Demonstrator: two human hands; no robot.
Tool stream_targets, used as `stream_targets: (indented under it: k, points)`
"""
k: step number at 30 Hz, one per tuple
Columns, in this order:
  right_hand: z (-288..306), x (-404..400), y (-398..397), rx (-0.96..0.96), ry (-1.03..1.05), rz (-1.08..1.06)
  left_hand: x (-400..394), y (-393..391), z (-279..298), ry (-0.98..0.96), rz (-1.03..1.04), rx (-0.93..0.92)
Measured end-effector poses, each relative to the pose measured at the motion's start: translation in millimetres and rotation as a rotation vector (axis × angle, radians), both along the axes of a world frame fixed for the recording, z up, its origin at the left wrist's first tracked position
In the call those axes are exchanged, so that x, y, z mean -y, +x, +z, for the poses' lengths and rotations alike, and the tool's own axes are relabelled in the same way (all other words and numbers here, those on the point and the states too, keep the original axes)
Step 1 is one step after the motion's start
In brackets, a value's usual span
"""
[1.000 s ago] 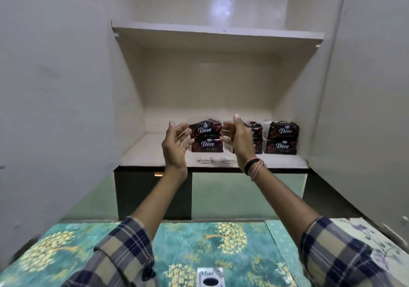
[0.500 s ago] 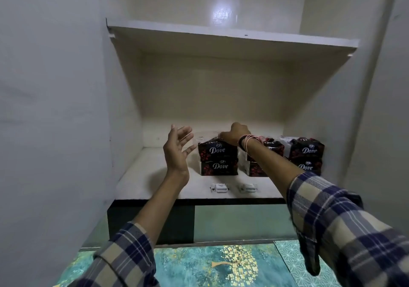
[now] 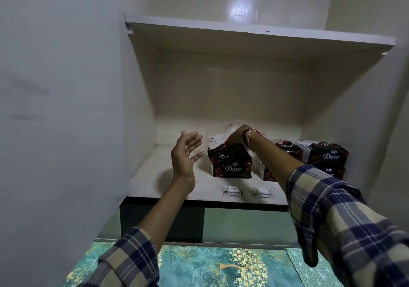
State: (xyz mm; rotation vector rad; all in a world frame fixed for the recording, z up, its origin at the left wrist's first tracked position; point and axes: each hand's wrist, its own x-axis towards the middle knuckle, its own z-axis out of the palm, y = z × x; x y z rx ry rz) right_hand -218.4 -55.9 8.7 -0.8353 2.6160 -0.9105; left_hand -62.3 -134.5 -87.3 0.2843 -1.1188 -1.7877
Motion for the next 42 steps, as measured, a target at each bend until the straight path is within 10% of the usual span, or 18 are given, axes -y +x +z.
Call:
stream_targets:
  k: [17, 33, 42]
  points:
    - [-124, -94, 73, 0.600, -1.145, 0.115, -37, 56, -75, 0.237, -0.004, -0.133]
    - [-351, -173, 131, 0.805, -1.006, 0.074, -147, 108, -294, 0.557, 0.160, 0.145]
    - [-434, -138, 132, 0.944, -0.804, -0.072, -137, 76, -375, 0.611, -0.142, 0.310]
